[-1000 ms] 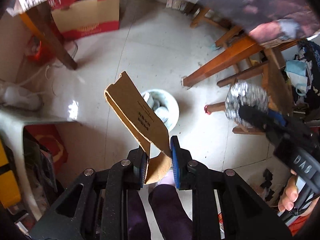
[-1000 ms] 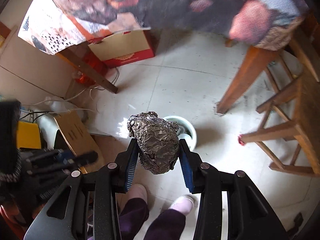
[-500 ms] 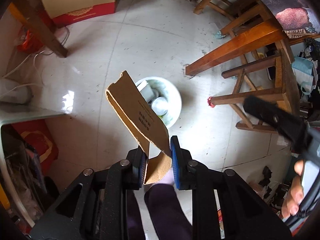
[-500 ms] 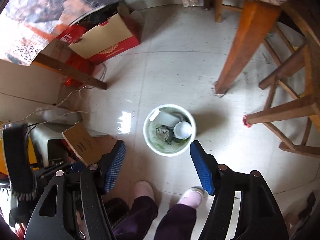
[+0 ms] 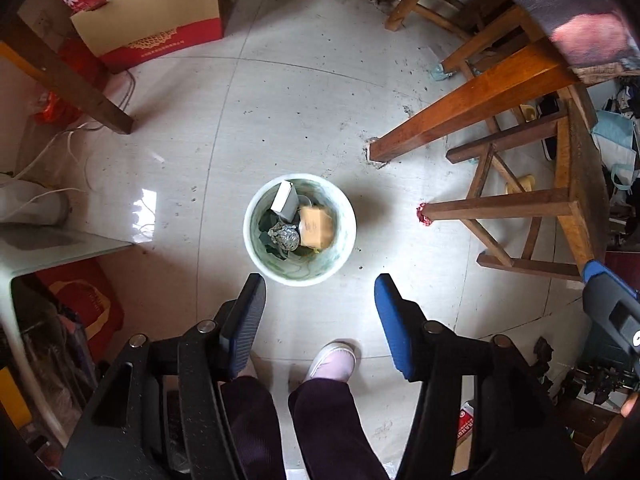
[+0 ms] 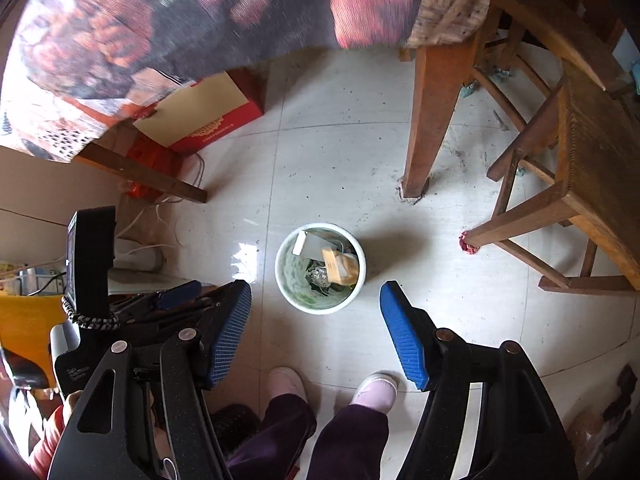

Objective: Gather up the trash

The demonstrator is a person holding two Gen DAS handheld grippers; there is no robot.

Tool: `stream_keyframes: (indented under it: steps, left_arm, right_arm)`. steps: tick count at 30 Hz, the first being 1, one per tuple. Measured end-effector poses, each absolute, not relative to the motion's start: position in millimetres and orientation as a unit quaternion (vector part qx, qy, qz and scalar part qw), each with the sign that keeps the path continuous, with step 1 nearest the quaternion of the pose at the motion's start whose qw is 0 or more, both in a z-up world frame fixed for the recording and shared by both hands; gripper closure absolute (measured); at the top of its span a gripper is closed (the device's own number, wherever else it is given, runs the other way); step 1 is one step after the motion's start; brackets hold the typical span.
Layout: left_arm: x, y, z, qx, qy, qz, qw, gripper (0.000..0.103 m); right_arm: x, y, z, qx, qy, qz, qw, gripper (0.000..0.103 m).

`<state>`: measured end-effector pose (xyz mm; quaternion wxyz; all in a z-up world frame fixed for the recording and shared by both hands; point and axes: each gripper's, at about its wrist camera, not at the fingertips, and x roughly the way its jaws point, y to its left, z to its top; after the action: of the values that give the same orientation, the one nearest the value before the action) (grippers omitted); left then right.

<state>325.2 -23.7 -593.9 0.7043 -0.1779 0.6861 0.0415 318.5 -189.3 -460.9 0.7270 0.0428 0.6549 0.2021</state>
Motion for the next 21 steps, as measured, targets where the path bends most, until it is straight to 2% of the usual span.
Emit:
stream_keyframes:
  steps: [5, 10, 21]
  left_arm:
    - [311, -26, -530, -0.164, 0.675, 0.051, 0.718, 0.048]
    - [297, -28, -428, -0.161, 0.634, 0.06, 0.754, 0.048]
    - [239, -26, -177, -0.138, 0.458, 0.037, 0.877, 0.048]
  right_arm:
    - [315, -198, -408, 0.044, 0.639, 0.215, 0.738, 0.039]
    - [307, -208, -323, 0.037, 0.599, 0.234, 0.765, 0.039]
    - [246, -221, -128, 0.022, 0.449, 0.25, 0.857, 0.039]
